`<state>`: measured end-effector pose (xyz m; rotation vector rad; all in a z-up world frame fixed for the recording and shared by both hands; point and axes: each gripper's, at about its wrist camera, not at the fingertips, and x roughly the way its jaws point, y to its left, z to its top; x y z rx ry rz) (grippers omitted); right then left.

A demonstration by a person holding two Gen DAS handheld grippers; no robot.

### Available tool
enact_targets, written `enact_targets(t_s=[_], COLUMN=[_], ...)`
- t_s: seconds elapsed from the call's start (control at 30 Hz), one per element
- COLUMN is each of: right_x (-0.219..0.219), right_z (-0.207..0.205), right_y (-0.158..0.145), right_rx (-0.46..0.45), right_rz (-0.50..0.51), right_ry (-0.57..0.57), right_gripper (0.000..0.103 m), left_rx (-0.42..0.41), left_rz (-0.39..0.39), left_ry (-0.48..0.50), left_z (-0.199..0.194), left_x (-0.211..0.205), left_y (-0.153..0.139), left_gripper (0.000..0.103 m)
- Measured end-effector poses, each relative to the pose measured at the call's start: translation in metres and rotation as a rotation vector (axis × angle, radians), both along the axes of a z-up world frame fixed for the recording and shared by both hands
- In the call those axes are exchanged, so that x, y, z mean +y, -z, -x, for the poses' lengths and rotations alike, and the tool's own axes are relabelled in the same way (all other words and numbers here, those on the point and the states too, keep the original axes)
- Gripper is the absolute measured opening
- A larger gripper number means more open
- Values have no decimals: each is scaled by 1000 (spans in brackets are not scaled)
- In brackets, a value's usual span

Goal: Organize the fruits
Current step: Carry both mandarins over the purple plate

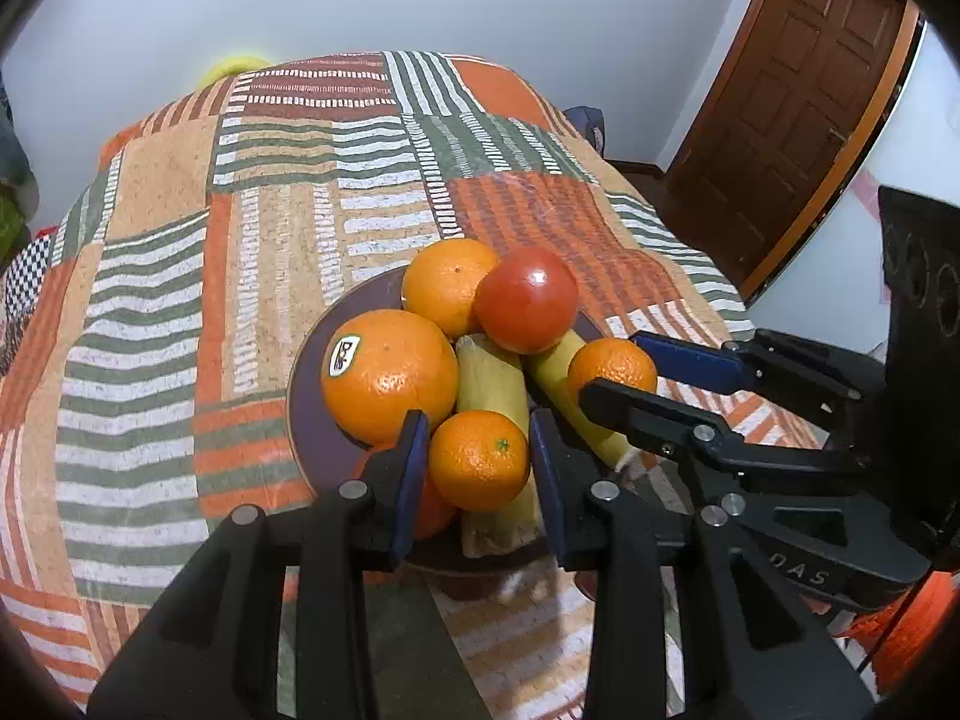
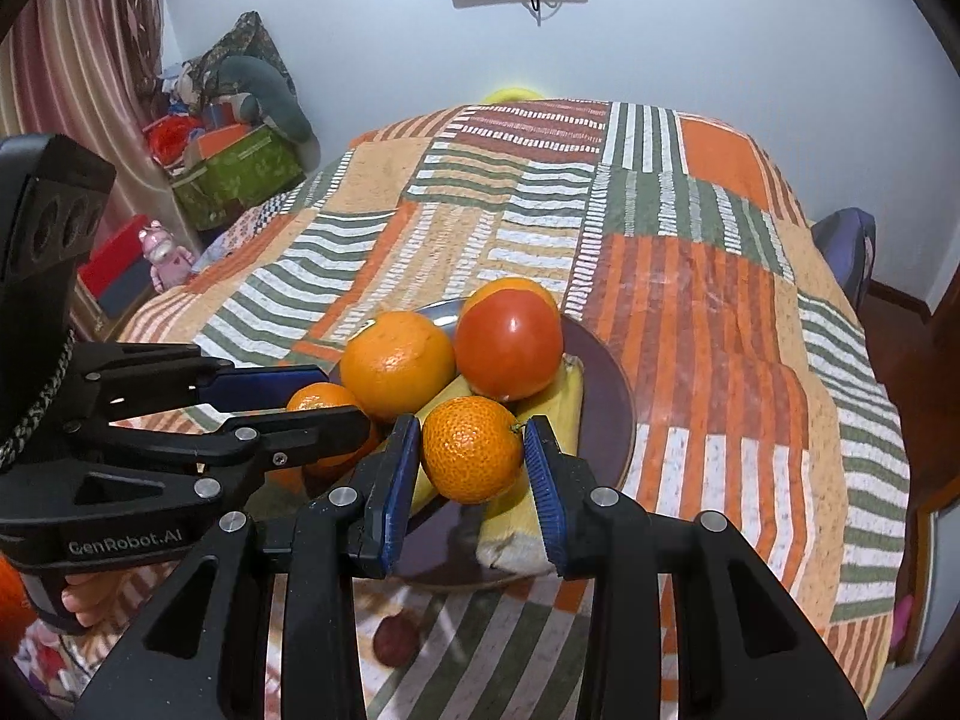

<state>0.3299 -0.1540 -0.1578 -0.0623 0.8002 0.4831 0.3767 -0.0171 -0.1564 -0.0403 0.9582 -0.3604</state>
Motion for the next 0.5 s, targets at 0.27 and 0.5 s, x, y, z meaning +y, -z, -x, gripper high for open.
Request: enact_targets(t_s=[0.27,0.5], right_x=[-1,1], right_z=[-11,-14], right_y=[8,9], right_rx=[2,9], right_rz=[4,-4], right_ry=[-4,-16], right_gripper=[33,34], left_rx=[2,11], left_rz=[-9,10], left_ry=[1,-11], left_z=[-13,-19], left_x=[1,5], left_y=[11,15], left_gripper=[34,35])
